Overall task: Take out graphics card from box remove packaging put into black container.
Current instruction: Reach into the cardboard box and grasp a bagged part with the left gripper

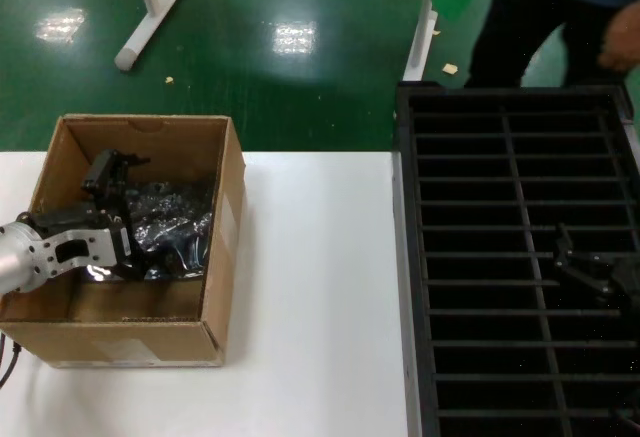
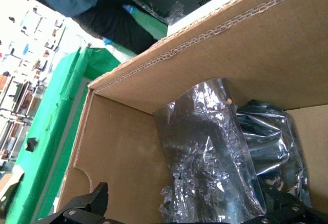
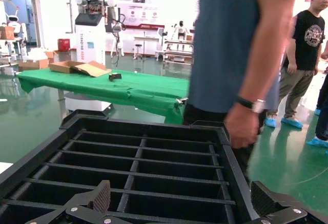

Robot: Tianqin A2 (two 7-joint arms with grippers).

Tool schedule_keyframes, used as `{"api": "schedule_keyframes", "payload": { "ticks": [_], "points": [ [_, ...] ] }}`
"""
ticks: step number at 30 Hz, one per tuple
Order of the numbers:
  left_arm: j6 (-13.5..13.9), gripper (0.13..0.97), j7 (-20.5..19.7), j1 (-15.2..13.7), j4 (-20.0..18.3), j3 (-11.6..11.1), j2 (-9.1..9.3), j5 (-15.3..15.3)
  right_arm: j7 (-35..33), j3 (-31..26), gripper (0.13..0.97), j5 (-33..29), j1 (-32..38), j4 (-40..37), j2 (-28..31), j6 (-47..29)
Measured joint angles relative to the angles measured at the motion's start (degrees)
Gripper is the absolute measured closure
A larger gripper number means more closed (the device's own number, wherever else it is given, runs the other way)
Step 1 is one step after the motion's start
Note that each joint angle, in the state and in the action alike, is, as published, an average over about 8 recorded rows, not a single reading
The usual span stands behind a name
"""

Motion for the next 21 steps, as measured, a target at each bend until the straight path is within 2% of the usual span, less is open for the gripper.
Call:
{"api": "schedule_keyframes", "payload": {
  "ticks": [6, 13, 18, 21],
  "points": [
    [-0.80, 0.140, -1.94, 1.57, -3.30, 0.59, -0.63, 0.75, 0.00, 0.00, 0.129, 0.00, 0.00, 0.00, 0.00, 0.00],
    [-1.29, 0.204, -3.65, 2.94, -5.98, 1.22, -1.53, 1.48, 0.00, 0.00, 0.129, 0.00, 0.00, 0.00, 0.00, 0.00],
    [-1.34, 0.213, -4.01, 3.41, -6.18, 1.48, -1.98, 1.76, 0.00, 0.00, 0.129, 0.00, 0.00, 0.00, 0.00, 0.00],
    [-1.38, 0.267, -3.92, 3.48, -5.80, 1.61, -2.11, 1.90, 0.00, 0.00, 0.129, 0.00, 0.00, 0.00, 0.00, 0.00]
  ]
}}
